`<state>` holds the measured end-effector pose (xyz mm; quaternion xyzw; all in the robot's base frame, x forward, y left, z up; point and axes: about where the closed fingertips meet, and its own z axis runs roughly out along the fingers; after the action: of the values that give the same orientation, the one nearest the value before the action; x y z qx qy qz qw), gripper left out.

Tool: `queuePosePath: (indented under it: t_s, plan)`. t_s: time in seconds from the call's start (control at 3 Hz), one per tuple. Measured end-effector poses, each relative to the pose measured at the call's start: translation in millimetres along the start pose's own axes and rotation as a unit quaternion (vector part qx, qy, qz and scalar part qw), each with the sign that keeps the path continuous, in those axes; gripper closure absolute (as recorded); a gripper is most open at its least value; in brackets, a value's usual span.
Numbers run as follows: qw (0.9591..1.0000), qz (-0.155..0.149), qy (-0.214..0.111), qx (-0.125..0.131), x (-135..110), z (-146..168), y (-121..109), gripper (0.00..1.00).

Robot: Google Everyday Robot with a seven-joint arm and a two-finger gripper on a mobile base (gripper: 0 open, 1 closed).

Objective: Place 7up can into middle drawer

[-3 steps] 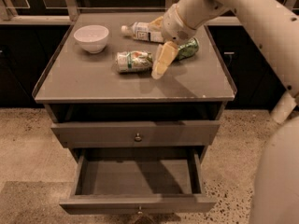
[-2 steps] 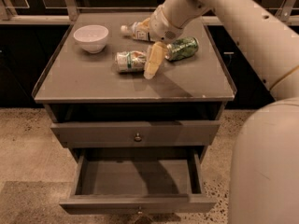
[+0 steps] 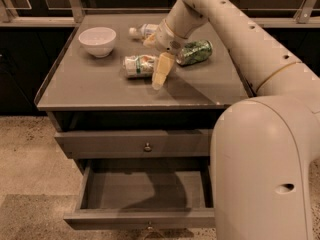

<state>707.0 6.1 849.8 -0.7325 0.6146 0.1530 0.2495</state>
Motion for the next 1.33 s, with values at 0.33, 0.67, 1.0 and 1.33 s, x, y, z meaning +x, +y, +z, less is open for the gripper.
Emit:
queuePosePath:
  t_s: [0.33,0.67,1.0,1.33]
  plan:
    - [1.0000,0.001,-0.001,-0.002,1.5,2.7,-1.0,0.20]
    - [1.0000,0.001,-0.001,-0.002,1.5,2.8,-1.0,0.43]
    - [1.0000,0.001,-0.001,-0.002,1.5,2.8,-1.0,0.66]
    - [1.0000,0.001,-0.001,-0.002,1.5,2.8,-1.0,0.88]
